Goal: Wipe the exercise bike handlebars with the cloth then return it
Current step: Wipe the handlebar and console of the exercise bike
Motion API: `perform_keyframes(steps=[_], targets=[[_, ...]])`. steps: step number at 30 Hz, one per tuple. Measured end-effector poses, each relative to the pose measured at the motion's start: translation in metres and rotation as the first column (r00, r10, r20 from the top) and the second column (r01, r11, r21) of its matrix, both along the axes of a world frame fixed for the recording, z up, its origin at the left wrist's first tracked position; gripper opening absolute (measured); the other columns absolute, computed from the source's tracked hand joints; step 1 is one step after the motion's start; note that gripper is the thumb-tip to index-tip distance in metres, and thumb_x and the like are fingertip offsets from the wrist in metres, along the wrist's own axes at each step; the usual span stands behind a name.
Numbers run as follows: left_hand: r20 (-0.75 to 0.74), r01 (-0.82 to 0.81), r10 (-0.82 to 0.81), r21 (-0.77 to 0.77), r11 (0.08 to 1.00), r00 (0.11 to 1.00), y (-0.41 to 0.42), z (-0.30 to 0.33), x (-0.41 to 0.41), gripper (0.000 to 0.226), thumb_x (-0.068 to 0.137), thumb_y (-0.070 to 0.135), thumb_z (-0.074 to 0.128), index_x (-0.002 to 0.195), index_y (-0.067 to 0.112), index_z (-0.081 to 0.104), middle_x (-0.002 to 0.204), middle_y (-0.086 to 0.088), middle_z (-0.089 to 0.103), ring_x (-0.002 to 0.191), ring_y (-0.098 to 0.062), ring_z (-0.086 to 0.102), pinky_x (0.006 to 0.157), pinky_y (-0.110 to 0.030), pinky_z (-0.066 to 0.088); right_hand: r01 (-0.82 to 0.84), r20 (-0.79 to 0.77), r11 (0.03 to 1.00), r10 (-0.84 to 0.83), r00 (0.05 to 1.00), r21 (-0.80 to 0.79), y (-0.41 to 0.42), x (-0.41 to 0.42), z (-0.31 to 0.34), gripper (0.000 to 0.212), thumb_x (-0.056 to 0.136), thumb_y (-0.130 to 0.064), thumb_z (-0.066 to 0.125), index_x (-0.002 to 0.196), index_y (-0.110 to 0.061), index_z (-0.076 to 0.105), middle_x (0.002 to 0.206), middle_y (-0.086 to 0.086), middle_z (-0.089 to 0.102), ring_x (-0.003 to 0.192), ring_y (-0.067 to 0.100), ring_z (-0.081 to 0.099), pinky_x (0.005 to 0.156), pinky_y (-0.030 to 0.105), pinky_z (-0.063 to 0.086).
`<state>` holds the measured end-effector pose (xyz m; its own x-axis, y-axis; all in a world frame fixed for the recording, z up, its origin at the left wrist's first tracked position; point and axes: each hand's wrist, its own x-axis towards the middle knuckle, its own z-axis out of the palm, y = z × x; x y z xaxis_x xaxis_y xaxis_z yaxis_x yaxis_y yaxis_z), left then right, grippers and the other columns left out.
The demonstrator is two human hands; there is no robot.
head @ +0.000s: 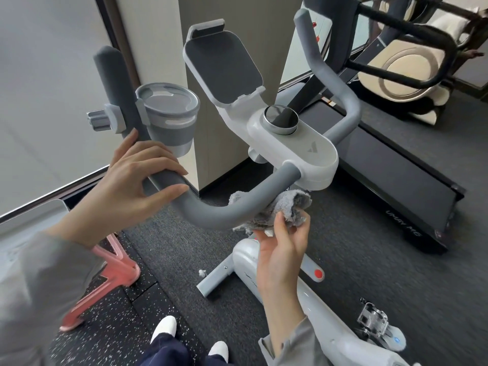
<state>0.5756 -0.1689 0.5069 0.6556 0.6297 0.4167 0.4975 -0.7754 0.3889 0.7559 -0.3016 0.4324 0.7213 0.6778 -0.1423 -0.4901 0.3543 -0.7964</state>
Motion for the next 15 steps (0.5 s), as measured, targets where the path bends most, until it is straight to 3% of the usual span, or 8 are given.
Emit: perform_keyframes(steps=[3, 8, 15], targets=[[-0.011, -0.009, 0.009, 0.003, 1.0, 1.0, -0.001, 0.002, 0.0, 0.042, 0.077, 0.052, 0.05, 0.091, 0.019, 0.071, 0.095, 0.007, 0.064, 0.109, -0.007, 0.05, 0.118, -0.036, 0.005, -0.015, -0.019, 1.0, 0.016, 1.0, 0.022, -0.005, -0.013, 0.0, 0.033, 0.092, 0.006, 0.045, 0.096, -0.023, 0.059, 0.109, 0.005, 0.061, 0.096, 0.02, 0.058, 0.071, 0.038, 0.054], [-0.022, 0.003, -0.003, -0.006, 1.0, 1.0, -0.001, 0.003, -0.002, 0.04, 0.079, 0.052, 0.049, 0.092, 0.02, 0.07, 0.095, 0.009, 0.064, 0.109, -0.009, 0.05, 0.118, -0.039, 0.008, 0.024, 0.018, 0.999, -0.024, 1.0, 0.035, -0.006, -0.026, 0.0, 0.036, 0.092, 0.008, 0.045, 0.092, -0.025, 0.06, 0.103, -0.002, 0.066, 0.094, 0.014, 0.06, 0.074, 0.037, 0.056], [-0.083, 0.034, -0.031, 0.032, 0.999, 0.996, 0.005, -0.001, -0.008, 0.042, 0.082, 0.054, 0.047, 0.096, 0.021, 0.07, 0.098, 0.006, 0.066, 0.112, -0.015, 0.054, 0.118, -0.043, 0.012, 0.157, 0.131, 0.985, -0.147, 0.98, -0.075, -0.007, -0.061, -0.003, 0.038, 0.092, 0.006, 0.048, 0.089, -0.03, 0.059, 0.096, -0.011, 0.067, 0.089, 0.006, 0.063, 0.078, 0.035, 0.054]])
